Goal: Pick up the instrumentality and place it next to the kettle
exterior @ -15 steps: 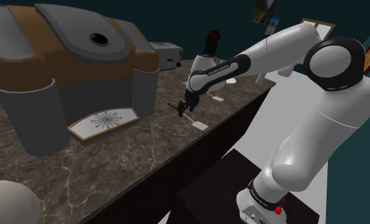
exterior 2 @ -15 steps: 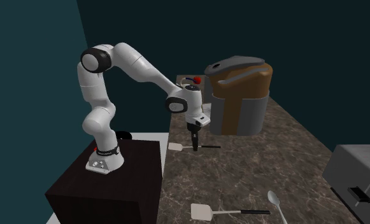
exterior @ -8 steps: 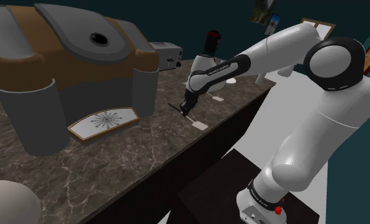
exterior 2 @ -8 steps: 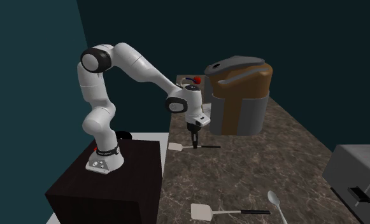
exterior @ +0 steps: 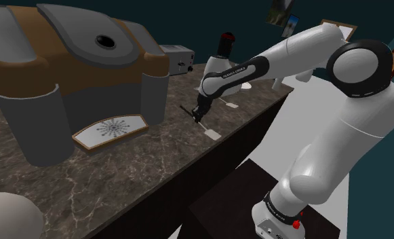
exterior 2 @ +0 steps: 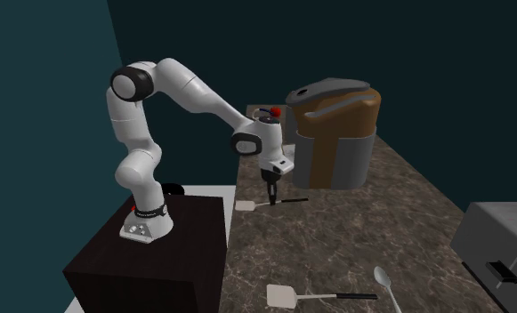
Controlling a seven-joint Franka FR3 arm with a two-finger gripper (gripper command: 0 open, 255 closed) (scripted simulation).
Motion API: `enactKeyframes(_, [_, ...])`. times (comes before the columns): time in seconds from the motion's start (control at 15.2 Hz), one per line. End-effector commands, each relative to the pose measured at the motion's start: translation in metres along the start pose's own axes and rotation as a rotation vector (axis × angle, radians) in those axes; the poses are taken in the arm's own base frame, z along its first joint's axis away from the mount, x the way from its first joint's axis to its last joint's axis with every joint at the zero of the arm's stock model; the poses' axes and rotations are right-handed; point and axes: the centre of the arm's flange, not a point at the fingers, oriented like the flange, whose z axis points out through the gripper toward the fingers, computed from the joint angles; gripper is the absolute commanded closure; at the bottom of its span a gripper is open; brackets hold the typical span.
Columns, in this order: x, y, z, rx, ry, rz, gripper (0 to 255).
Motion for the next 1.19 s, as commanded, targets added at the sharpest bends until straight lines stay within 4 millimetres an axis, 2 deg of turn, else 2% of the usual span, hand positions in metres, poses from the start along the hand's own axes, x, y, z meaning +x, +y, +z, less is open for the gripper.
enactKeyframes(0.0, [0.001,0.000,-0.011,0.000,0.000,0.000,255])
enactKeyframes(1.12, [0.007,0.000,-0.100,0.000,0.000,0.000,255])
